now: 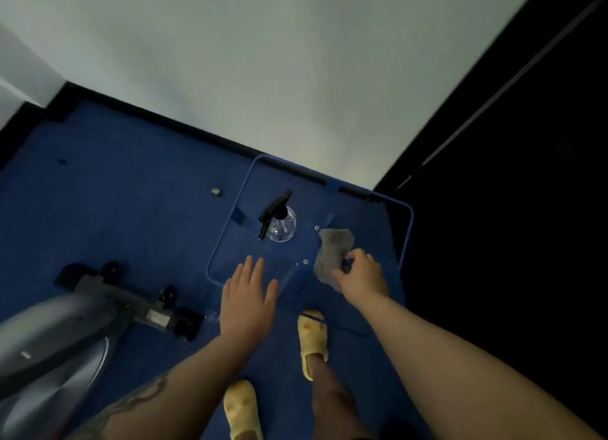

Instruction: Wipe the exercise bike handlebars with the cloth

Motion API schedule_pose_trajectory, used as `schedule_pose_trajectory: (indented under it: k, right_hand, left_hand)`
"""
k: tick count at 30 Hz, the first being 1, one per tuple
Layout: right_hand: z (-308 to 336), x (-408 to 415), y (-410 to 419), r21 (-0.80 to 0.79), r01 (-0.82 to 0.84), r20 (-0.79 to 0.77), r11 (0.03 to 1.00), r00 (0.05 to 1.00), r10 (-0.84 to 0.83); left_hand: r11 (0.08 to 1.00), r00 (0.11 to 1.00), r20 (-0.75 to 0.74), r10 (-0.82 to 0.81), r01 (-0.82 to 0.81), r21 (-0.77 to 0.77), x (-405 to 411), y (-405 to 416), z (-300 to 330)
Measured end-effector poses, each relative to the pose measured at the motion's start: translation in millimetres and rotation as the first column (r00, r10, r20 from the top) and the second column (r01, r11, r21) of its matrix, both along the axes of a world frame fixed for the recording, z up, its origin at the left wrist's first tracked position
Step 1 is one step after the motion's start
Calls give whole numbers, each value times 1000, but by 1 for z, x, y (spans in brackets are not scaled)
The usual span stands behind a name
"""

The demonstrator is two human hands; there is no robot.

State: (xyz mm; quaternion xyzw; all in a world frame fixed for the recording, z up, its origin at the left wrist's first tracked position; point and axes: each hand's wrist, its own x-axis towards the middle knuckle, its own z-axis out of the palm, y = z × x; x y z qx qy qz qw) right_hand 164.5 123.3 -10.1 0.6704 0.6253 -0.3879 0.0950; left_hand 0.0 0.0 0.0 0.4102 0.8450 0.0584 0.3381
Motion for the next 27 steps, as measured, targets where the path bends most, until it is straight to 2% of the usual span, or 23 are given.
schedule_pose_trajectory:
  k: [4, 9, 14, 18, 20, 23, 27]
  right_hand:
    - [-24, -17, 15, -82, 15, 65, 996, 998, -9]
    - [-42, -29, 17, -19, 49, 158, 999, 986, -46]
    - [-44, -27, 20, -7, 58, 118, 998, 991, -57]
    - [-15, -26, 12, 193, -51, -15, 980, 998, 55]
    - [9, -29, 8, 245, -132, -124, 960, 978, 166]
    - [51, -41, 1, 318, -274, -263, 908, 894, 362]
    - [112, -75, -18, 514, -380, -344, 769, 730, 590]
  left_hand:
    - [1000, 1000, -26, 17, -16, 18, 0, 8, -18]
    - [997, 998, 3, 63, -63, 48, 2, 10, -26]
    - [982, 986, 46, 160, -164, 96, 4, 10, -18]
    - [971, 977, 40, 210, -213, 105, -6, 2, 4]
    - [967, 972, 18, 233, -233, 102, -14, -10, 19]
    - [951, 958, -2, 287, -284, 125, -29, -32, 50]
    - [927, 938, -66, 341, -324, 188, -52, -70, 100]
